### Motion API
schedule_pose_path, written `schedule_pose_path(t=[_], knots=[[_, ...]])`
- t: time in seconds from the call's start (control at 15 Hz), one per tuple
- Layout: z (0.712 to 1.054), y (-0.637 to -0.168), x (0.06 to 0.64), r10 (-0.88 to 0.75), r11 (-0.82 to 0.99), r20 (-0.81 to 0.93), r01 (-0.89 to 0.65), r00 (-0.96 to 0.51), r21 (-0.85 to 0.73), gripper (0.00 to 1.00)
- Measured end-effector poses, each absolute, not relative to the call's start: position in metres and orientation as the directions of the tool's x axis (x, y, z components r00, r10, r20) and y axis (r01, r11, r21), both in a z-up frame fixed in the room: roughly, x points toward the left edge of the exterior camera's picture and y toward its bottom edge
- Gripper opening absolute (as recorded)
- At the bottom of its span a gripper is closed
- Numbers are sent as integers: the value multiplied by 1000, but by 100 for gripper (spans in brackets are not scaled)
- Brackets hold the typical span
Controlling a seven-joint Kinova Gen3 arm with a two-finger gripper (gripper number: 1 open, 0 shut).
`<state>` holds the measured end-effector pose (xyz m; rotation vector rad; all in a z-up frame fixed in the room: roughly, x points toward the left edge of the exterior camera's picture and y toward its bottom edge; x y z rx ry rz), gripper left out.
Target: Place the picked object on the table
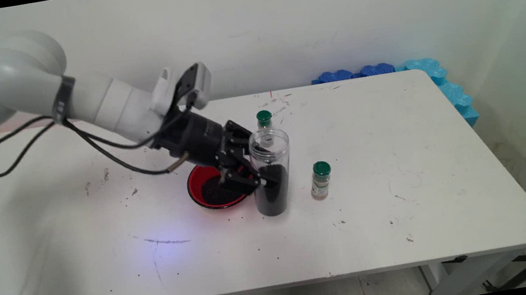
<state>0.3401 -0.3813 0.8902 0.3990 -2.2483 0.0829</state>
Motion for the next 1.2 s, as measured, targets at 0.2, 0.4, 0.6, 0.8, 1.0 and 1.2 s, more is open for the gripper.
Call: schedule_pose_path(t=[0.2,0.4,0.6,0.8,1.0,1.2], knots=[[874,-378,334,-255,943,761,-328,-596,59,0],[857,-375,329,-262,936,766,-349,-587,52,0],[843,-372,325,-265,931,769,-362,-582,47,0],[835,-369,324,-266,928,770,-369,-580,43,0],[826,-367,322,-267,925,772,-377,-577,38,0],[818,-366,320,-266,923,774,-384,-574,33,0]])
